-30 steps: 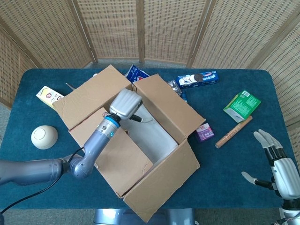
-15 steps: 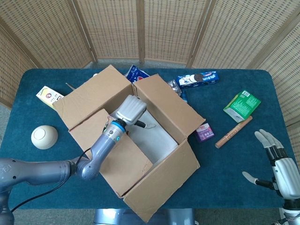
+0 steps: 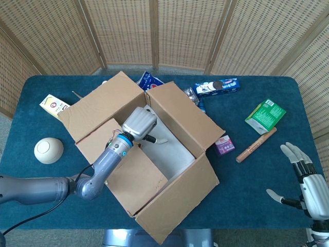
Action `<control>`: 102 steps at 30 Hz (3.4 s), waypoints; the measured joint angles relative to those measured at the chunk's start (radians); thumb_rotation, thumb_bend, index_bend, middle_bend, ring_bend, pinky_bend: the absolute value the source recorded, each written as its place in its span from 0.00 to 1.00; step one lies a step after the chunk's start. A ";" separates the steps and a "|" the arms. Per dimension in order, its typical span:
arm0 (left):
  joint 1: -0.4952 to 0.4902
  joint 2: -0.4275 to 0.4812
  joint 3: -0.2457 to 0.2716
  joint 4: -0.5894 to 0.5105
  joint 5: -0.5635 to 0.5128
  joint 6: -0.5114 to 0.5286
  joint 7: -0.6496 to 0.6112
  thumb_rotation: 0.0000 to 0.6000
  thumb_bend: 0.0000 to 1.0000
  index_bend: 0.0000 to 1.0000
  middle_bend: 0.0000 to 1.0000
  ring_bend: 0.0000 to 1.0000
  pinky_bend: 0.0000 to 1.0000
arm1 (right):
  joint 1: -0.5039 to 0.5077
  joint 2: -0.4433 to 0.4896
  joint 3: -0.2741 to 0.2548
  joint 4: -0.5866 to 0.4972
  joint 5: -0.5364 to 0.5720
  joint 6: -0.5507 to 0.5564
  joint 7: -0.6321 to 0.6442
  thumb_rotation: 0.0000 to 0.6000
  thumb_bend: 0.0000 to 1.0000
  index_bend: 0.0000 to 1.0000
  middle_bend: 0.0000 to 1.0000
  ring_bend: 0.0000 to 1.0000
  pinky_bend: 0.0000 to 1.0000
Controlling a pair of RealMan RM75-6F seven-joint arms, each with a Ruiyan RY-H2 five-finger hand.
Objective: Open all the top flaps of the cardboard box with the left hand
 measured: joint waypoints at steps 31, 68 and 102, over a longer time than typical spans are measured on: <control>-0.178 0.137 0.112 -0.142 -0.344 0.012 0.140 0.11 0.00 0.79 0.37 0.20 0.34 | -0.004 0.001 -0.002 -0.004 -0.008 0.010 -0.002 1.00 0.00 0.00 0.00 0.00 0.12; -0.191 0.305 0.183 -0.336 -0.455 -0.024 0.131 0.12 0.00 0.75 0.59 0.39 0.44 | -0.011 0.005 -0.006 -0.012 -0.025 0.025 -0.003 1.00 0.00 0.00 0.00 0.00 0.12; -0.124 0.666 0.135 -0.560 -0.284 -0.146 -0.137 0.13 0.00 0.75 0.69 0.54 0.52 | -0.014 -0.005 -0.013 -0.019 -0.057 0.035 -0.040 1.00 0.00 0.00 0.00 0.00 0.12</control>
